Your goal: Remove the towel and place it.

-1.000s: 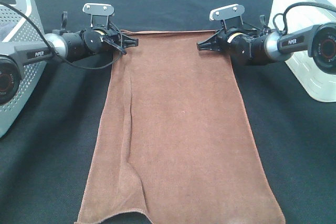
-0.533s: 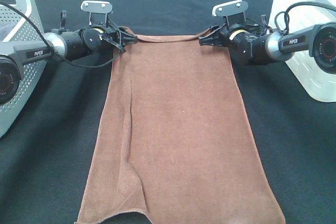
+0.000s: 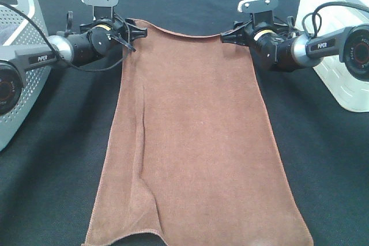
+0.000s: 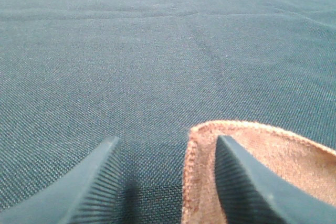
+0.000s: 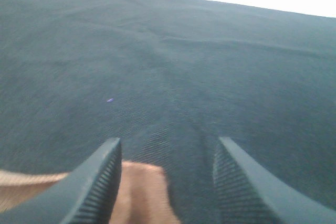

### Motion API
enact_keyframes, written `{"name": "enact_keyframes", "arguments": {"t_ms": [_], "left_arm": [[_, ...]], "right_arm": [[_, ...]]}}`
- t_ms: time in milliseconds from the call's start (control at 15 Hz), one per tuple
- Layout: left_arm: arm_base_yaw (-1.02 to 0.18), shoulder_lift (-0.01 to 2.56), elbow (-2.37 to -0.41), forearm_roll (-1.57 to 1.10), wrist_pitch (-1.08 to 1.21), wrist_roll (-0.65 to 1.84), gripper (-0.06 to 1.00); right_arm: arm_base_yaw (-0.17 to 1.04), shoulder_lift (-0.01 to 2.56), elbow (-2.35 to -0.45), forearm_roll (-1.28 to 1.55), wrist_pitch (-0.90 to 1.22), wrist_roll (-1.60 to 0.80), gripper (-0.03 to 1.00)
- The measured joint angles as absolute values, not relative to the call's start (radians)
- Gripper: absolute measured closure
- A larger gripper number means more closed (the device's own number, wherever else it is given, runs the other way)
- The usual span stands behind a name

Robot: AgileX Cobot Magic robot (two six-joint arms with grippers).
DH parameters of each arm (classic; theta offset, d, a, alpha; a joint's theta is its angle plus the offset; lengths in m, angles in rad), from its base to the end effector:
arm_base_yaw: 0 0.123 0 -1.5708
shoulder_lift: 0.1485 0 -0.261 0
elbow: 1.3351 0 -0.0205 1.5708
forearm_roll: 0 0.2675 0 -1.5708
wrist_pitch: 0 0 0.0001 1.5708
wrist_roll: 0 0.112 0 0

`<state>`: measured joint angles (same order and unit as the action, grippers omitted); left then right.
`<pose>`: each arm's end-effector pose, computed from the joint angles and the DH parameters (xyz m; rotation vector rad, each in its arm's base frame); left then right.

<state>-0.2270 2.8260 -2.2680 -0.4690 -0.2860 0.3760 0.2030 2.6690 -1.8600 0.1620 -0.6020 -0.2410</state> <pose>0.6011 -0.1242 0.0396 0.0423 1.7840 -0.1043 0.5627 0.1054 0.0306 -0.1942 1.6851 -0.0059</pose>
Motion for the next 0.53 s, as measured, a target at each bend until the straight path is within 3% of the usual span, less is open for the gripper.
{"name": "enact_keyframes", "arguments": {"t_ms": [533], "left_arm": [[-0.183, 2.826, -2.32, -0.698, -0.16, 0.556, 0.43]], "right_arm": [[0.203, 2.572, -1.86, 0.196, -0.388, -0.226, 0.47]]}}
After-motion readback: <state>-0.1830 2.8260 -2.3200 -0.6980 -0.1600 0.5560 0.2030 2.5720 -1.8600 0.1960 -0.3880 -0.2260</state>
